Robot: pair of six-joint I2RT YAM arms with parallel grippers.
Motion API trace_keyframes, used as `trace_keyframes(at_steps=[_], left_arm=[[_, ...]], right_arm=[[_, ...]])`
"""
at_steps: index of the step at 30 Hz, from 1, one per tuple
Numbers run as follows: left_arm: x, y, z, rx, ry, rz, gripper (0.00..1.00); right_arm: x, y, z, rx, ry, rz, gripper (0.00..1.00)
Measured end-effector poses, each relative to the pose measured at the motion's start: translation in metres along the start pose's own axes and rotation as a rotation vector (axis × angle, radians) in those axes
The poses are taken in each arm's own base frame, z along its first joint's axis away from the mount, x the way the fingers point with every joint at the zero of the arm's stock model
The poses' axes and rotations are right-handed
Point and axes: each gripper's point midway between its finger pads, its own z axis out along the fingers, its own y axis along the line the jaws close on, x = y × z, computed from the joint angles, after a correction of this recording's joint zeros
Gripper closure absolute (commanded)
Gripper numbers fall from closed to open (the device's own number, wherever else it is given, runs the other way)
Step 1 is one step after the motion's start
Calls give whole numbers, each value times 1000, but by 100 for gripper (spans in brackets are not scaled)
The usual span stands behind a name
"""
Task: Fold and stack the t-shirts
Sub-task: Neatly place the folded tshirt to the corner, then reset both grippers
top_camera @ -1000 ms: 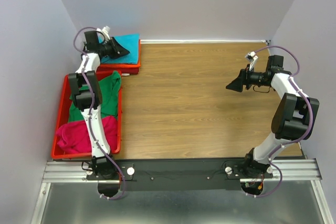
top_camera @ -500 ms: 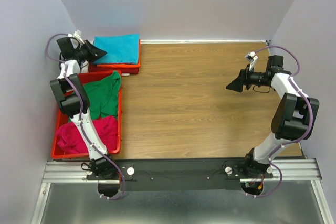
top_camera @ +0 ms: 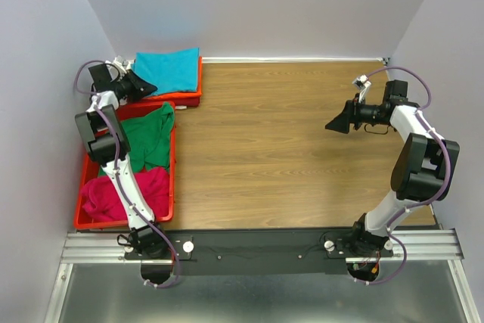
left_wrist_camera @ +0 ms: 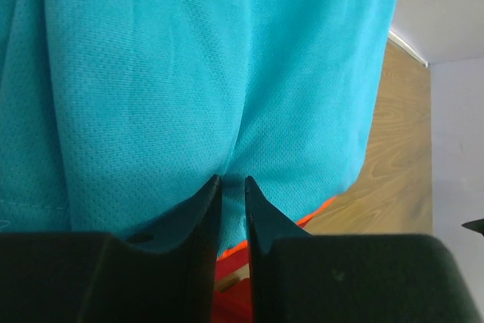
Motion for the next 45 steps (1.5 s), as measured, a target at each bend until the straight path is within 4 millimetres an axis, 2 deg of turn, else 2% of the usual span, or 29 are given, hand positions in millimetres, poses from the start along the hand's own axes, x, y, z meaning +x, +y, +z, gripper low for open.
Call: trace_keyframes(at_steps=[4,7,9,11,12,14,17,20,21,23,24,27,31,36,41,45], left_arm=[[-6,-12,-6,8,-3,21,71],[-22,-35,-20,12,-33,68,69],[-38,-61,-35,0,-78,139,67],[-49,-88,-53,-21,-128,220,66],[-53,-105,-64,-34,-156,269,66],[-57,-143,-81,-39,-215,372,66],[-30,-196,-101,-15,-266,508,62],[10,-235,-116,24,-288,612,48],[24,-240,-123,24,-295,637,38],[38,-240,-138,4,-333,671,25],[48,-236,-148,-10,-350,677,11],[64,-236,-166,-14,-408,695,10],[84,-245,-187,25,-491,717,9],[95,-256,-194,69,-514,723,9],[112,-274,-197,84,-526,780,9],[125,-281,-209,74,-566,827,9]], right_arm=[[0,0,0,0,1,-2,15],[0,0,0,0,1,-6,14],[1,0,0,0,2,-11,14],[1,-1,0,1,3,-15,10],[1,-2,0,6,7,-20,1],[2,-4,-2,23,15,-37,0],[1,-7,-6,69,33,-62,0],[-8,-9,-19,159,48,-124,0],[-11,-10,-23,194,50,-148,0],[-16,-7,-38,290,56,-206,0],[-17,-7,-48,360,58,-234,0],[-20,-6,-77,556,42,-274,0],[-35,2,-123,833,-59,-281,0],[-48,21,-172,1098,-286,-177,0],[-48,27,-199,1238,-447,-61,0],[-41,27,-205,1276,-484,-8,0]])
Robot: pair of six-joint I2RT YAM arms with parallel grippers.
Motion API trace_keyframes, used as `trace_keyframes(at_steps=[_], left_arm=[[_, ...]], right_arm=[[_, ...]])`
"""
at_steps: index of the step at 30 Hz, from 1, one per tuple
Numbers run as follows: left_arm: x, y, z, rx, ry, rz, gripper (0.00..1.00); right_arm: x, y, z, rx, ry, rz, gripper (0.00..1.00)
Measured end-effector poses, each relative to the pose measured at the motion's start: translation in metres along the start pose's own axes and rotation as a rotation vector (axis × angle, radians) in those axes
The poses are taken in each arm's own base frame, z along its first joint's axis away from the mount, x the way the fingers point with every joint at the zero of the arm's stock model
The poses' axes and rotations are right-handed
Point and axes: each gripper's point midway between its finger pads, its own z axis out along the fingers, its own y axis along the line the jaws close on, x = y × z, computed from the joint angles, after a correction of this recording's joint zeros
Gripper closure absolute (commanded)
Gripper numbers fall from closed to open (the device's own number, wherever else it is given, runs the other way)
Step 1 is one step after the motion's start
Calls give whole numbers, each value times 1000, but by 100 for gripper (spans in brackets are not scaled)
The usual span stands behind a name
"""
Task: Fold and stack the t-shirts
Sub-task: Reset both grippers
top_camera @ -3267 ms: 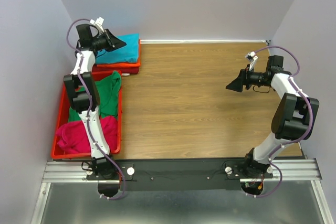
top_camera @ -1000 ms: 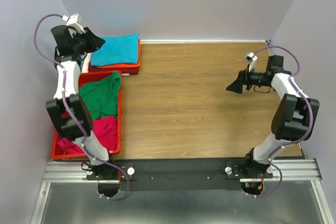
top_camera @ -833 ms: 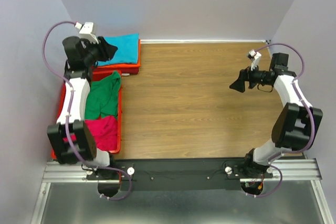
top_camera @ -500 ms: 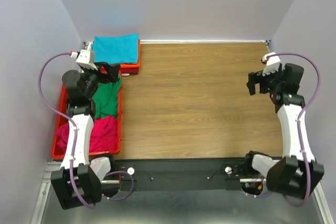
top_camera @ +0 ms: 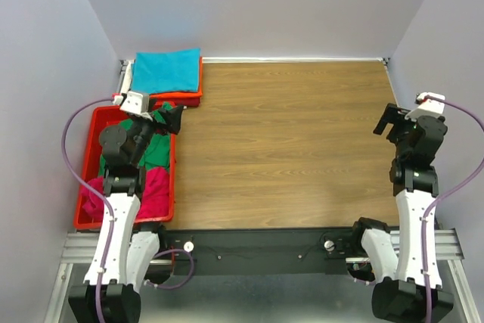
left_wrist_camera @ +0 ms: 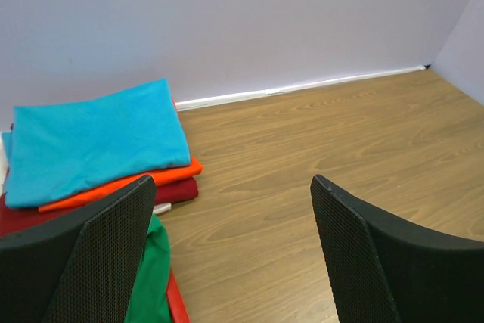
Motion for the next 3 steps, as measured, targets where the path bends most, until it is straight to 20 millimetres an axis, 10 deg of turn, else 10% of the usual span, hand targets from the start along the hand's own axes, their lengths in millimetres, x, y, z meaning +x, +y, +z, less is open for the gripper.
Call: trace_keyframes(at_steps=[3], left_arm=[[1,2,-7,-25,-9,19,9]], right_arm=[[-2,-1,-5,8,-17,9,0]])
